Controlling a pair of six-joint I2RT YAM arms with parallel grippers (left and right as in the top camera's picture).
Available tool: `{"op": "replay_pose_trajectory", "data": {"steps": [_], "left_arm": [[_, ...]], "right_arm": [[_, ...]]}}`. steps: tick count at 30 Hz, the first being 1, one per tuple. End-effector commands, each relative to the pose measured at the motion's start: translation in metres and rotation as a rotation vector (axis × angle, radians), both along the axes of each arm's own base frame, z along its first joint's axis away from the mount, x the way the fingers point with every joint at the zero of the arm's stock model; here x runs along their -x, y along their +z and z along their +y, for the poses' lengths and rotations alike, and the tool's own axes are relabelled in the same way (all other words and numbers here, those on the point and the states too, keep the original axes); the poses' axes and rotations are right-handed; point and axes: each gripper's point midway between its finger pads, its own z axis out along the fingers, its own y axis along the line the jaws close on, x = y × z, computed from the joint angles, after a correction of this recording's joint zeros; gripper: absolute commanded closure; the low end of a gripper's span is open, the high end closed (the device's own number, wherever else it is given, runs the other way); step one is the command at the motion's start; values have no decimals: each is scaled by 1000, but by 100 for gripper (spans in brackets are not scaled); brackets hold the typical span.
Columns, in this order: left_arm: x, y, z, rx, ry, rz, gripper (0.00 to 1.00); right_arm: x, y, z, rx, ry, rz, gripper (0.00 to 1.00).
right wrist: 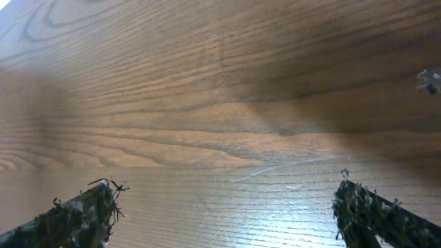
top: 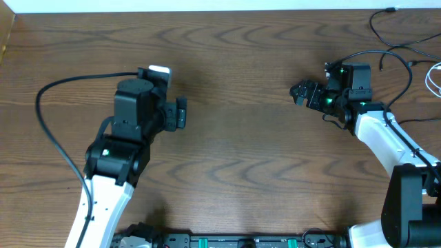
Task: Untangle cables
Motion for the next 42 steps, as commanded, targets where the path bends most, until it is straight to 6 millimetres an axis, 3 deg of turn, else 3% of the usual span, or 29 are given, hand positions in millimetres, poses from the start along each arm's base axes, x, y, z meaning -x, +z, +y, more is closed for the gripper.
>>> {"op": "replay_pose_trajectory", "data": {"steps": [1, 6, 11, 23, 29, 35, 42], "left_arm": [[4, 9, 0, 75, 36, -34, 13], [3, 8, -1, 120, 41, -156, 13], [12, -8, 1, 157, 35, -315, 13], [68, -32, 24, 245, 54, -745, 13], [76, -38, 34, 233, 87, -752, 13], [81, -75, 44, 193, 128, -611, 13], [85, -96, 53, 195, 176, -529, 13]], "right_arm": [[1, -3, 4, -1, 6, 10, 1], [1, -3, 4, -1, 6, 10, 1], [1, -3, 4, -1, 6, 10, 1], [1, -3, 4, -1, 6, 10, 1], [1, -3, 4, -1, 6, 10, 1], [1, -3, 4, -1, 6, 10, 1], [1, -3, 4, -1, 6, 10, 1]]}}
